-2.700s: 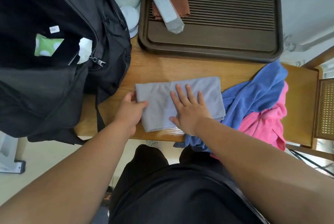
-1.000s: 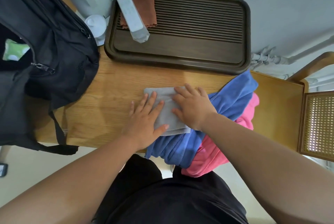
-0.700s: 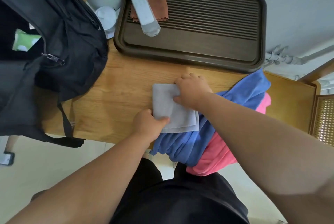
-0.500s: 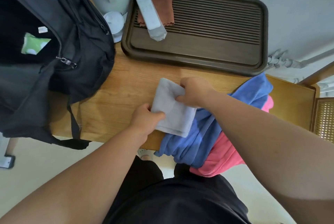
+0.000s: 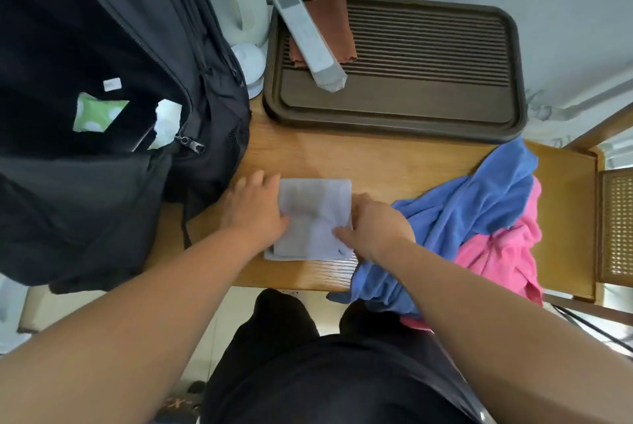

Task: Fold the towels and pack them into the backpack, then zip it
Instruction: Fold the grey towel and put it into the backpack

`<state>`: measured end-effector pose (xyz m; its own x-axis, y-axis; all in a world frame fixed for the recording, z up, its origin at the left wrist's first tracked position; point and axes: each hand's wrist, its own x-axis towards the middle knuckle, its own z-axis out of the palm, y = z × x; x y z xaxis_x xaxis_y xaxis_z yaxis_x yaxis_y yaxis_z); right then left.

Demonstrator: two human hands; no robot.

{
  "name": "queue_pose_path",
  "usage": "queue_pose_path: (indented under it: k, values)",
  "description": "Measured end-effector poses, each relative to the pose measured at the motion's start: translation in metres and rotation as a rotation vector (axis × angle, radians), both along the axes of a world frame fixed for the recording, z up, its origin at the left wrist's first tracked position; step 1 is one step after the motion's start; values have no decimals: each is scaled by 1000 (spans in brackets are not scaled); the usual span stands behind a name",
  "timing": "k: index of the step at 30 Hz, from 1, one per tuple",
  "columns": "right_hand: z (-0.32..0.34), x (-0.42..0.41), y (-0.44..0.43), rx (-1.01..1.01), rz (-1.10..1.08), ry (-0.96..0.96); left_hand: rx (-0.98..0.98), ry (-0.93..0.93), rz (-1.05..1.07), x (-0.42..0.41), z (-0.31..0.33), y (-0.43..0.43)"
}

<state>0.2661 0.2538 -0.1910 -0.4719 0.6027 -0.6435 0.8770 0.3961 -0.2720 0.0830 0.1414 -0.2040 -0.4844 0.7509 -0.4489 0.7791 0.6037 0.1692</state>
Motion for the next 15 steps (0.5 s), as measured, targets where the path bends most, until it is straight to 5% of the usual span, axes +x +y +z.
queue_pose_path:
  k: [4, 10, 15]
  values:
    - [-6, -18, 12, 288, 311, 198, 79, -19, -143, 11, -5, 5]
    - [-14, -44, 30, 230, 523, -12, -24, -23, -224, 12, -5, 23]
    - [-13, -38, 34, 215, 491, 26, 13, -63, -277, 11, -2, 38]
